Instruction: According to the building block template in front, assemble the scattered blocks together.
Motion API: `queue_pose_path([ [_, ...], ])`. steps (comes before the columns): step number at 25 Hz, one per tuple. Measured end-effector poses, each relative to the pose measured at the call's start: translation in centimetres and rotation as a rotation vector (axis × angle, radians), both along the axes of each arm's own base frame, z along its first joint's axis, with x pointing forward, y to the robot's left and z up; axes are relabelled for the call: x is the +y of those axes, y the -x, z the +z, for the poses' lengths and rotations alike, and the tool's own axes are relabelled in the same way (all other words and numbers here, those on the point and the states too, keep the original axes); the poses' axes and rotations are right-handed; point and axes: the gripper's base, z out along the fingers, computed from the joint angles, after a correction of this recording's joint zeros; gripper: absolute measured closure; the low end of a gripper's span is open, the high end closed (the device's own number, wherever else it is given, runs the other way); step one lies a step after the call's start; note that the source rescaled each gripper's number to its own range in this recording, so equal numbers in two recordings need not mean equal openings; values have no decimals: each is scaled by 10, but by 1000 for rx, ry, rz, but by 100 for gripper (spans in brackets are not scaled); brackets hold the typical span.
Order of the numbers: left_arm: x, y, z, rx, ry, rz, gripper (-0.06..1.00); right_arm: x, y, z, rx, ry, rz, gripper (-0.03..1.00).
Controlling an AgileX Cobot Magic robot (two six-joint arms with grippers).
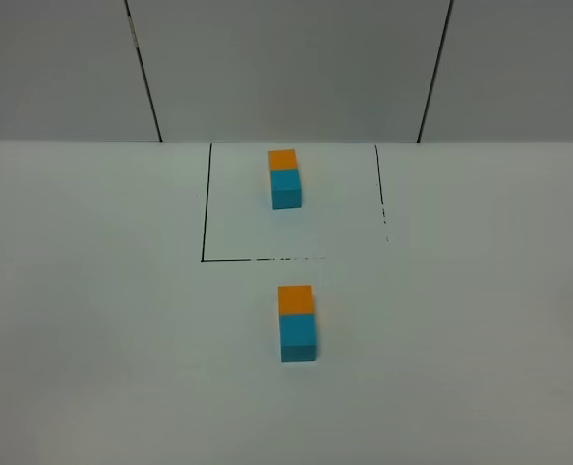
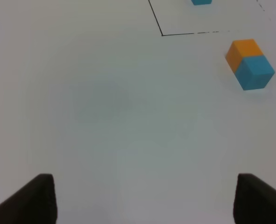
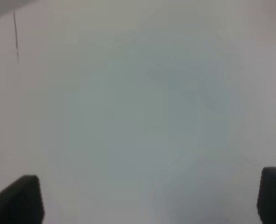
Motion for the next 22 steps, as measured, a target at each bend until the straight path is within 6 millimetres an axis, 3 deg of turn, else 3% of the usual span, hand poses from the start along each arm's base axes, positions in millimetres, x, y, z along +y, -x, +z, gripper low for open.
queue_pose_path([
  [8,0,0,0,0,0,0,21,0,14,-1,-77,-3,8,14],
  [22,0,0,0,0,0,0,21,0,14,-3,-73,-6,10,14],
])
